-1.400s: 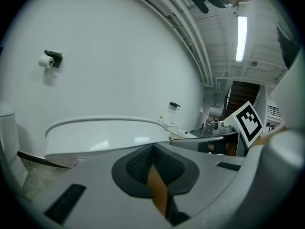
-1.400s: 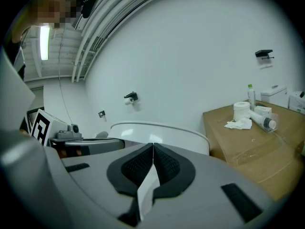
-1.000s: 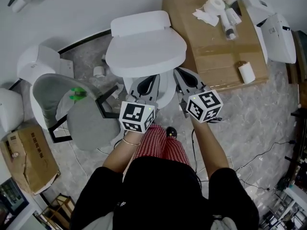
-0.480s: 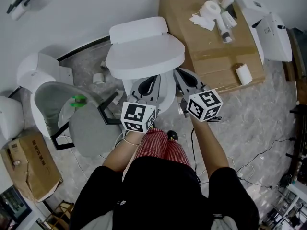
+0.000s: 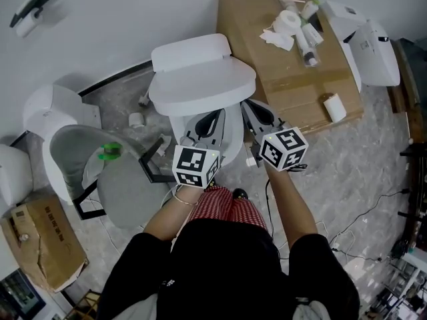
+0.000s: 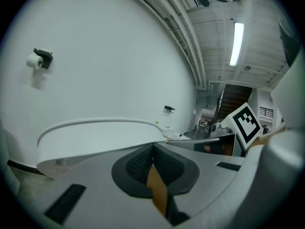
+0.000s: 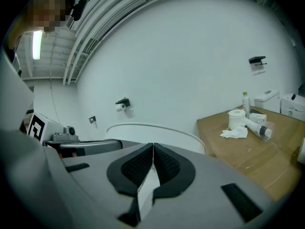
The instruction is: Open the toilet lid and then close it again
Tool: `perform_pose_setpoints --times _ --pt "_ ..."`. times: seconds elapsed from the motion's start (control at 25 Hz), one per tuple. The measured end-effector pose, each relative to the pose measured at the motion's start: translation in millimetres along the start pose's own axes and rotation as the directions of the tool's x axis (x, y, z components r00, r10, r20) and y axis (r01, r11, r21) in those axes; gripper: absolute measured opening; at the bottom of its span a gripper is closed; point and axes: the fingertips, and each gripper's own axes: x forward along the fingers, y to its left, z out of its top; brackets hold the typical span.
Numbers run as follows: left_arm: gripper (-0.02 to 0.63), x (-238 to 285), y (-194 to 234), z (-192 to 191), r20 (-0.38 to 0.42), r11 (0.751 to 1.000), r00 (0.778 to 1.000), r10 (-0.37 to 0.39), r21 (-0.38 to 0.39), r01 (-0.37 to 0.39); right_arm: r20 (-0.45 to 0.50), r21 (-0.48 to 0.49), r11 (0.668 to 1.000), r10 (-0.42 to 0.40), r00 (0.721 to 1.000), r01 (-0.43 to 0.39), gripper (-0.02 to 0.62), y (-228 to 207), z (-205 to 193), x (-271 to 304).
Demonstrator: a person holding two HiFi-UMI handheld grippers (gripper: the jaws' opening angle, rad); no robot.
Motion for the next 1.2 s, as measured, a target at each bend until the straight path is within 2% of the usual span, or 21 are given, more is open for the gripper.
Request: perform_pose_setpoints --times 0.24,0.56,1.2 --pt "0.003 2 0 4 0.001 1.0 1.0 -0.009 -0.005 0.009 0.011 0.006 1.0 -0.006 1.0 0.006 0.02 -1 4 1" --pt "0.005 6 5 11 0.012 1.0 1.0 0.002 0.008 -0.002 0.01 0.008 0.999 0.051 0.999 -0.051 0.02 -3 11 6" --pt "0.003 14 17 29 0.035 0.996 0.996 0.077 0.041 -0.078 0.005 -0.008 0.985 0.173 0.985 -0.173 0.02 -6 27 19"
